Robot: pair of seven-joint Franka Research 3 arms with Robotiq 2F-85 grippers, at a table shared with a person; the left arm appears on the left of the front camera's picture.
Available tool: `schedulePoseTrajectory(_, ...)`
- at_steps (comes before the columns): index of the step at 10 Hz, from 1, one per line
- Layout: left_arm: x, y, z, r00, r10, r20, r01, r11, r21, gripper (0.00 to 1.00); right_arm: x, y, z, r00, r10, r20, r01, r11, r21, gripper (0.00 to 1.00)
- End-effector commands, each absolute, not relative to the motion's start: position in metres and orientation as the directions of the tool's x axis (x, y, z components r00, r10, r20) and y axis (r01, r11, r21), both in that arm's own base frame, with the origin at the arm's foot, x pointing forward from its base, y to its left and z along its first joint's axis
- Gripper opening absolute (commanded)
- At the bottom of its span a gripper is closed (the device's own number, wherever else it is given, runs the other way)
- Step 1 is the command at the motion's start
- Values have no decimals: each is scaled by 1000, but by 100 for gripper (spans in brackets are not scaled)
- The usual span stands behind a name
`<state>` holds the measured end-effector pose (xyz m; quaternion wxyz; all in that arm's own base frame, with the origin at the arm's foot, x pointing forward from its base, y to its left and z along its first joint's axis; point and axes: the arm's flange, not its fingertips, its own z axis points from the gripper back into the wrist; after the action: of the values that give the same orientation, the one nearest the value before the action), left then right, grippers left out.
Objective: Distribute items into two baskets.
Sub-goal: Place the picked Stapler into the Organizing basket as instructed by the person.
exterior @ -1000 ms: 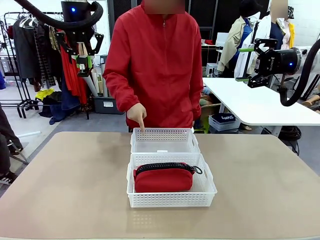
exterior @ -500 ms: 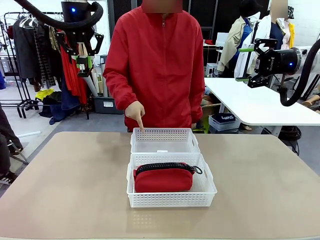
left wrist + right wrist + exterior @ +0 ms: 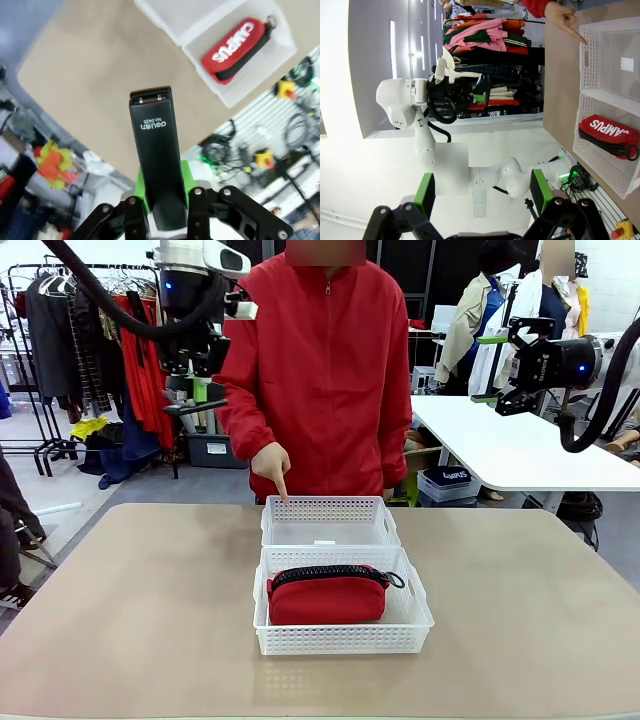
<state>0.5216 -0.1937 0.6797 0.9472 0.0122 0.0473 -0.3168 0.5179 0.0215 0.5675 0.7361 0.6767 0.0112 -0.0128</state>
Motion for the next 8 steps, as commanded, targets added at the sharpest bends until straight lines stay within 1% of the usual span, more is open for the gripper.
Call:
schedulePoseTrajectory(1,546,-214,681,660,-751,-12,750,659,60,0,518,22,570,1000,-12,-26,27,82,996,100)
schedulePoseTrajectory(2,549,-231,673,620,-784,24,779,619,95,0,518,22,570,1000,-12,-26,27,82,996,100)
schedulePoseTrajectory(3,551,-244,668,576,-817,29,809,574,125,0,518,22,570,1000,-12,-26,27,82,996,100)
schedulePoseTrajectory(4,552,-255,664,541,-840,28,834,541,114,0,518,22,570,1000,-12,-26,27,82,996,100)
schedulePoseTrajectory(5,552,-263,664,525,-849,57,843,528,108,0,518,22,570,1000,-12,-26,27,82,996,100)
schedulePoseTrajectory(6,553,-263,667,542,-836,91,831,549,89,0,518,22,570,1000,-12,-26,27,82,996,100)
schedulePoseTrajectory(7,553,-267,659,550,-834,41,828,551,108,0,518,22,570,1000,-12,-26,27,82,996,100)
schedulePoseTrajectory(8,553,-267,659,550,-834,41,828,551,108,0,518,22,570,1000,-12,-26,27,82,996,100)
